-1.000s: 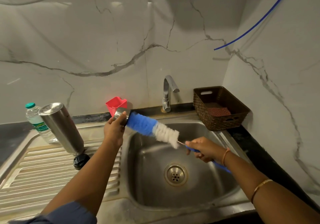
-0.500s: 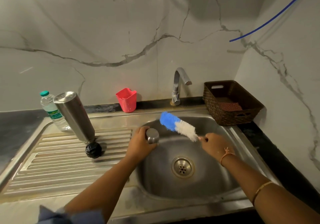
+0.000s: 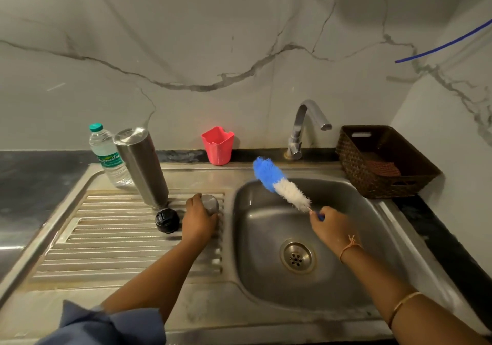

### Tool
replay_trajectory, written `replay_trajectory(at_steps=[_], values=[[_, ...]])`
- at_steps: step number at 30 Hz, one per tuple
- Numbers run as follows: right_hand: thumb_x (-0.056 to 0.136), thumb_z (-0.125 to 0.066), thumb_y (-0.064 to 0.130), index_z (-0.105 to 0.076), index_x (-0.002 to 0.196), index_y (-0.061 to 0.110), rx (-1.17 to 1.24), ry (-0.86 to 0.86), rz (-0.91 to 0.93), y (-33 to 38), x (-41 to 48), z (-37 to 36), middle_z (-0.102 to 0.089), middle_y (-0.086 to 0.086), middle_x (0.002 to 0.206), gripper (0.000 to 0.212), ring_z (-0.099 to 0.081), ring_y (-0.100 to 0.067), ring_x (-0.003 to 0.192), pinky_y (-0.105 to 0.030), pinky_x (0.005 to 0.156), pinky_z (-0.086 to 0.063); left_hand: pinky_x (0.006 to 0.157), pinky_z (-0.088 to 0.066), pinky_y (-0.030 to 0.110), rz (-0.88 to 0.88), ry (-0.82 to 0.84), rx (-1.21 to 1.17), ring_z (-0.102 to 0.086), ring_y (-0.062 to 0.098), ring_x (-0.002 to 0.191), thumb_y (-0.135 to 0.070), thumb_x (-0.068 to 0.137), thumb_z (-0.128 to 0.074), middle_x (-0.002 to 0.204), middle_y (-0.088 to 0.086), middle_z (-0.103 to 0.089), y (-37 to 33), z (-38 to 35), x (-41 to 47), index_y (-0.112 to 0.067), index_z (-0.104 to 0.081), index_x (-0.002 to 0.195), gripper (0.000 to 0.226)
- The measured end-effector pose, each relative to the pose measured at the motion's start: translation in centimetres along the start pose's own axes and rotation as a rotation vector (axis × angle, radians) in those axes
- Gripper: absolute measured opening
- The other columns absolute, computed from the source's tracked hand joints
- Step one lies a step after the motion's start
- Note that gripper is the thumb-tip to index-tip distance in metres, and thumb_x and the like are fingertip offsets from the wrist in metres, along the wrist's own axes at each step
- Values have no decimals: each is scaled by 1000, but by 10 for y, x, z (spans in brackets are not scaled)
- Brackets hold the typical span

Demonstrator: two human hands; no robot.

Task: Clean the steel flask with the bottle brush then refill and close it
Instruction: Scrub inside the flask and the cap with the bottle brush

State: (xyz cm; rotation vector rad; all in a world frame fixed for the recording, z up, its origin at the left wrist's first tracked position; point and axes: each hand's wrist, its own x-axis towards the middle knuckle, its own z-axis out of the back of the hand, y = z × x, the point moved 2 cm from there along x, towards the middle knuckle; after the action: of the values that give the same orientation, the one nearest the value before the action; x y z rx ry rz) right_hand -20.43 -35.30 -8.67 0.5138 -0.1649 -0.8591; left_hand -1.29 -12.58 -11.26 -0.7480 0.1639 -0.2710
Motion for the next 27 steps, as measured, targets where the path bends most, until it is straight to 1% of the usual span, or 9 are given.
replay_trajectory(at_steps=[5,8,11,15,17,19,21,23,27], values=[[93,-49,31,-43,65,15,67,-9,24,20,0,-13,-45,-2,58,33,-43,-17,55,-30,56,-36,94,-44,44,49,45,-41,-50,39,115,-15,86,-64,140,15,-36,8,-1,17,-8,-31,140,65],[93,-49,32,-45,66,13,97,-25,28,29,1,-16,-44,-1,56,33,-41,-16,52,-28,53,-34,101,-41,45,48,57,-65,-44,39,123,-13,87,-61,144,17,-31,12,-3,23,-6,-24,145,70],[93,-49,31,-49,69,9,121,-69,28,36,2,-15,-46,-2,56,33,-43,-18,52,-28,52,-33,112,-28,43,36,37,-46,-29,38,135,-12,87,-60,150,19,-20,18,-6,26,-4,-15,147,75],[92,-49,26,-49,69,8,173,-105,31,47,5,-13,-47,-3,56,30,-43,-18,51,-26,49,-29,118,-7,46,10,-1,53,5,39,144,-12,92,-55,156,21,10,19,-8,23,-4,3,150,83],[91,-50,23,-52,72,5,189,-115,50,54,8,-10,-50,-4,58,26,-45,-19,53,-26,49,-31,118,-1,47,-78,-22,117,16,38,143,-6,95,-45,155,19,20,20,-9,19,-7,8,150,77],[91,-51,22,-55,77,6,166,-117,95,63,13,-5,-55,-6,63,22,-50,-21,57,-27,52,-36,116,3,46,-238,-32,211,21,38,142,2,93,-41,155,20,19,22,-12,12,-6,2,151,72],[91,-51,22,-55,78,10,121,-118,166,75,22,3,-57,-8,67,18,-54,-24,61,-29,56,-42,112,-4,47,-428,-69,360,7,43,142,5,79,-61,154,29,-4,26,-14,7,1,-21,148,79],[92,-50,22,-54,79,13,75,-116,256,89,33,15,-56,-8,68,16,-53,-24,62,-29,57,-42,104,-21,49,-511,-56,493,-20,48,137,-2,54,-83,143,33,-35,32,-17,7,2,-42,136,92],[95,-45,25,-51,79,14,-160,-111,361,127,59,45,-53,-5,70,20,-49,-19,62,-24,53,-34,92,-43,42,-640,2,606,-57,39,115,-19,34,-93,123,22,-61,35,-14,0,-2,-64,118,91]])
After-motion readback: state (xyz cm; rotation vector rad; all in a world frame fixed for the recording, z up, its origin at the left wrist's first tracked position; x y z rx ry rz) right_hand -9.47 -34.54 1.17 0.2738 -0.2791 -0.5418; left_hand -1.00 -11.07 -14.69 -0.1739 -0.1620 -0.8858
